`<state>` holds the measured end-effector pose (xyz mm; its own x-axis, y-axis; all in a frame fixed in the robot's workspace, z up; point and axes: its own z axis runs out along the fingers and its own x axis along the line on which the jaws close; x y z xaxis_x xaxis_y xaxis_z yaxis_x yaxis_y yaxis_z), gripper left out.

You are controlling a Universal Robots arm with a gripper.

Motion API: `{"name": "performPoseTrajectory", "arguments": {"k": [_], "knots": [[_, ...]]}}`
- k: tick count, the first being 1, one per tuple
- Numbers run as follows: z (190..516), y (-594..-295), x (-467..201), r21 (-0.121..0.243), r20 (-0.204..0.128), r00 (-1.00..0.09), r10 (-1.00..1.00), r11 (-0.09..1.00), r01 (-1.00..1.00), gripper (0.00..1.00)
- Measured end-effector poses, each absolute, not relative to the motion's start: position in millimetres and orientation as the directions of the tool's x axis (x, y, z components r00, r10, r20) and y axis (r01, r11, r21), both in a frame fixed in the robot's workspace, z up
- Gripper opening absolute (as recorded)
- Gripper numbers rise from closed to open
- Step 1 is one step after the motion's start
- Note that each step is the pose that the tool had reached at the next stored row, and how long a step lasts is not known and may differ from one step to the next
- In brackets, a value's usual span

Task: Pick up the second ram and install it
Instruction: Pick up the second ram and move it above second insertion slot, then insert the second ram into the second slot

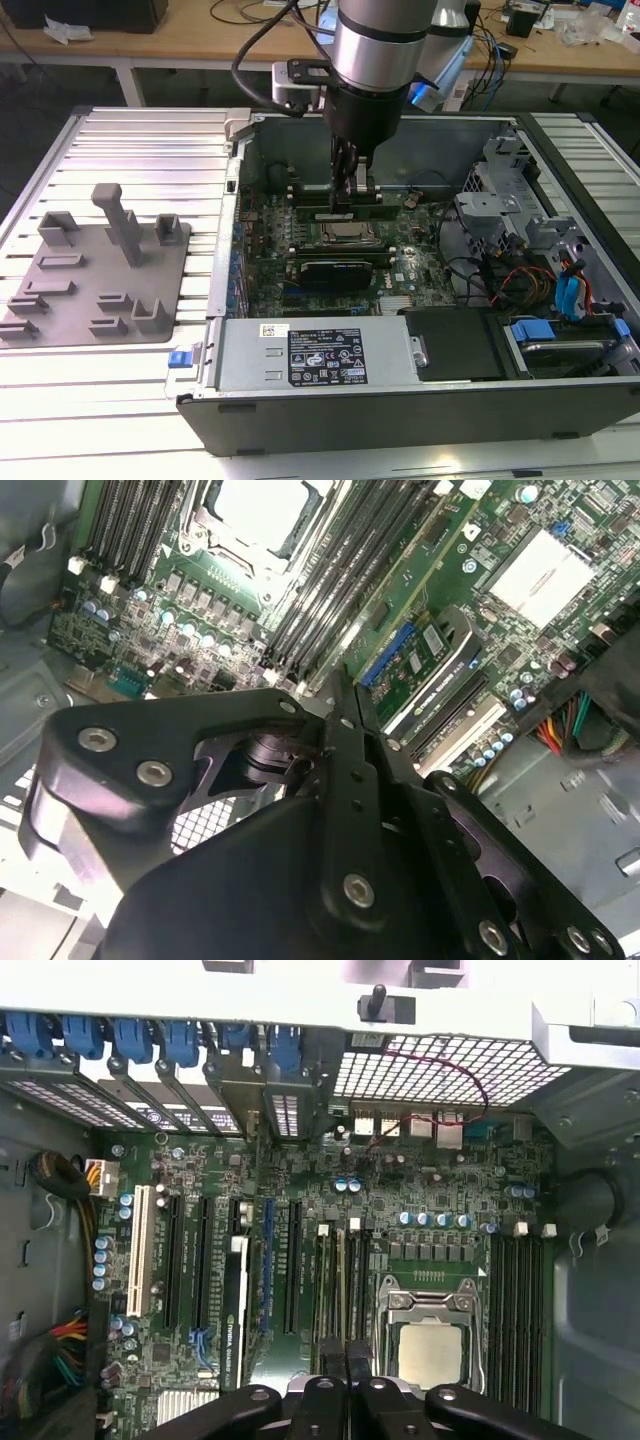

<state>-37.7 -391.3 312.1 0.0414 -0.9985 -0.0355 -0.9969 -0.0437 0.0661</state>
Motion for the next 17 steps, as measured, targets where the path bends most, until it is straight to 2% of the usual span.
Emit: {"name": "performPoseTrajectory", "arguments": {"k": [17], "knots": [[302.2,-389.8,-38.1,0.066,-0.035,0.036,-0.999,-0.039,-0.997,0.09]]}}
